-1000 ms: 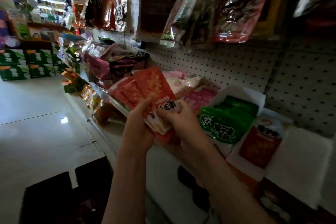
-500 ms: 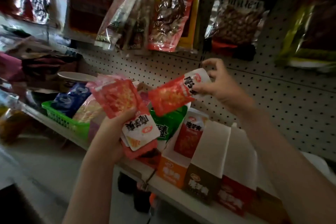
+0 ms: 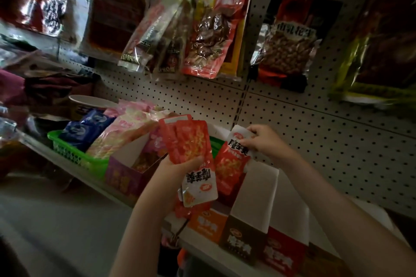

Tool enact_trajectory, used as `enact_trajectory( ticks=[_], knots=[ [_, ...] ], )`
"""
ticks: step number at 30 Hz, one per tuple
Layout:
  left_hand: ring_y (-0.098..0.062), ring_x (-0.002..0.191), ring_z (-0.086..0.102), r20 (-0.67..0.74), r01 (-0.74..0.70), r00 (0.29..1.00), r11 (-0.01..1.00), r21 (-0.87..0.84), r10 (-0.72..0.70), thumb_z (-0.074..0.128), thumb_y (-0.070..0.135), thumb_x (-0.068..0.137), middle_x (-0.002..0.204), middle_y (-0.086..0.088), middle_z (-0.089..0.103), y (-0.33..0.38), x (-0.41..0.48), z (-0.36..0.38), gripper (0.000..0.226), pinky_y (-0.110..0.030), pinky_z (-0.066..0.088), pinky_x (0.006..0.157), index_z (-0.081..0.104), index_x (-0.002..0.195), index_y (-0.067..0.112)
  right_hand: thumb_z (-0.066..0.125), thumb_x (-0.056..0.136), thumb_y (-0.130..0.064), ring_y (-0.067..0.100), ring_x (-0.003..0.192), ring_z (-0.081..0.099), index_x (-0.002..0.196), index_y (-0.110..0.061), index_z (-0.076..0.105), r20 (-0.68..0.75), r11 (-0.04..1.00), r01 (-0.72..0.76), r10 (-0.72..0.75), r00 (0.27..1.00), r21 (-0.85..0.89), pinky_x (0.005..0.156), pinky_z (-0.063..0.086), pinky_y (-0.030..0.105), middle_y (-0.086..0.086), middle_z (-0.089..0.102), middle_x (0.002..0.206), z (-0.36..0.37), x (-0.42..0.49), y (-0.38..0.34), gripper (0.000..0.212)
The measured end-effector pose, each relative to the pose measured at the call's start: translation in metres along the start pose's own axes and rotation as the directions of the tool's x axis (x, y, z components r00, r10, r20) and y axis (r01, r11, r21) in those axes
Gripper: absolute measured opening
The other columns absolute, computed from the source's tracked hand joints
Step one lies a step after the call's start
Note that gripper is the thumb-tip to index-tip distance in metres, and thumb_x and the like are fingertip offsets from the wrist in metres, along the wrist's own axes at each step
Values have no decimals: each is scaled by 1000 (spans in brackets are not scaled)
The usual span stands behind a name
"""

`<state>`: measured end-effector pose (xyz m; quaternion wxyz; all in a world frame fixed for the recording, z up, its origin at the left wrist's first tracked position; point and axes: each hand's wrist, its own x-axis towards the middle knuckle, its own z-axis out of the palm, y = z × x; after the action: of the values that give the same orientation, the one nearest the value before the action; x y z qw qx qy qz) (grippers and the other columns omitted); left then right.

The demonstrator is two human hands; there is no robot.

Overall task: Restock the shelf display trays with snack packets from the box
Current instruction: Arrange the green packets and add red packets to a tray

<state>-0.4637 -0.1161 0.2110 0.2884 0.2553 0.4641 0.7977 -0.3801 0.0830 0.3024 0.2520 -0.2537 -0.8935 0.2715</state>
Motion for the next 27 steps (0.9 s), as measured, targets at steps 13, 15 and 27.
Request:
enact_trajectory(
  ticks=[13,15,27],
  knots=[
    [-34,98,68,-75,1,997,999,47,3,73,33,80,104,-12,72,-6,4,0,40,-55,50,94,64,114,14,65,88,-14,7,78,58,93,-15,59,-134,974,38,-69,989,-221,54,43,18,0,62,94,-8,6,10,8],
    [-31,104,66,-52,-22,998,997,72,26,71,48,74,111,-7,71,-7,3,5,57,-53,48,97,61,122,18,63,89,-13,8,77,57,93,-14,59,-151,963,60,-103,983,-264,53,41,18,1,62,95,-8,7,9,6],
    [-35,94,67,-194,4,981,996,90,13,55,33,95,103,-18,70,-11,4,21,19,-48,53,88,61,89,16,51,96,-13,13,78,54,90,-16,54,-360,946,152,-253,898,-286,56,38,23,-1,57,89,-10,12,-8,8]
  ],
)
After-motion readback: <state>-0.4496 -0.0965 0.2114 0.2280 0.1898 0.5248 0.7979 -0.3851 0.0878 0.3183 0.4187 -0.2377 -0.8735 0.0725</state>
